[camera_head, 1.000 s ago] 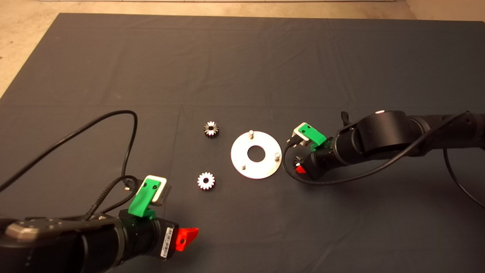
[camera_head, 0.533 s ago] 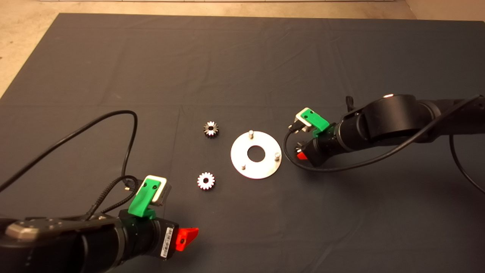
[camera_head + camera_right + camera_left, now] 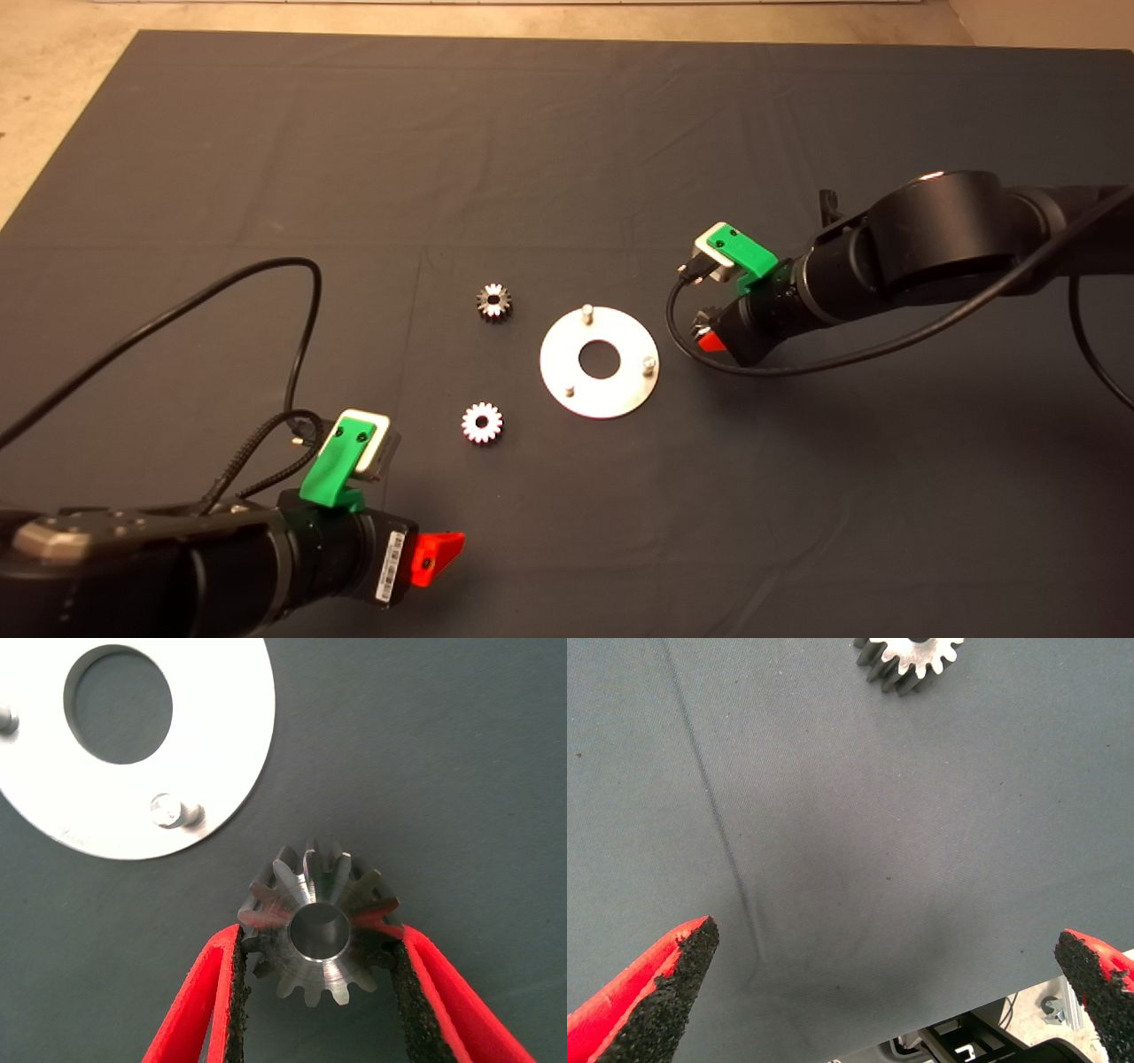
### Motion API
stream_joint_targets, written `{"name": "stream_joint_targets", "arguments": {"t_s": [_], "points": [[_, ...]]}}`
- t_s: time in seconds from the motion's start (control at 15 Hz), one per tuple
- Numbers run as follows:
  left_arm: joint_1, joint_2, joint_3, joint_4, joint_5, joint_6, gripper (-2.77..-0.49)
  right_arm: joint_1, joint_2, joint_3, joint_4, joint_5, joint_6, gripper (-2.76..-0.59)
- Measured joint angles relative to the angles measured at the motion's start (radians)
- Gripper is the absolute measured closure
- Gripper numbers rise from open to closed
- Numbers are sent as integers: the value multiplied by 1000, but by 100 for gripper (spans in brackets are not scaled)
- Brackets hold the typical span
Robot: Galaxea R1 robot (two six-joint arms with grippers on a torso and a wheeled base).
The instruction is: Install three planetary gears onto the carrier pins
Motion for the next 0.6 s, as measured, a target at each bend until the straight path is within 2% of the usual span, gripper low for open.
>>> {"name": "stream_joint_targets", "arguments": {"t_s": [0.07,0.2,0.4,0.47,0.6], "points": [[0,0,0,0,0,-4,-275,1,12,0,20,-2,-9,-97],[0,0,0,0,0,-10,-275,1,38,0,28,-3,-17,-96],[0,2,0,0,0,-14,-275,1,65,0,32,20,-25,-96],[0,2,0,0,0,-14,-275,1,67,0,32,33,-31,-96],[0,2,0,0,0,-16,-275,1,76,0,32,37,-35,-96]]}}
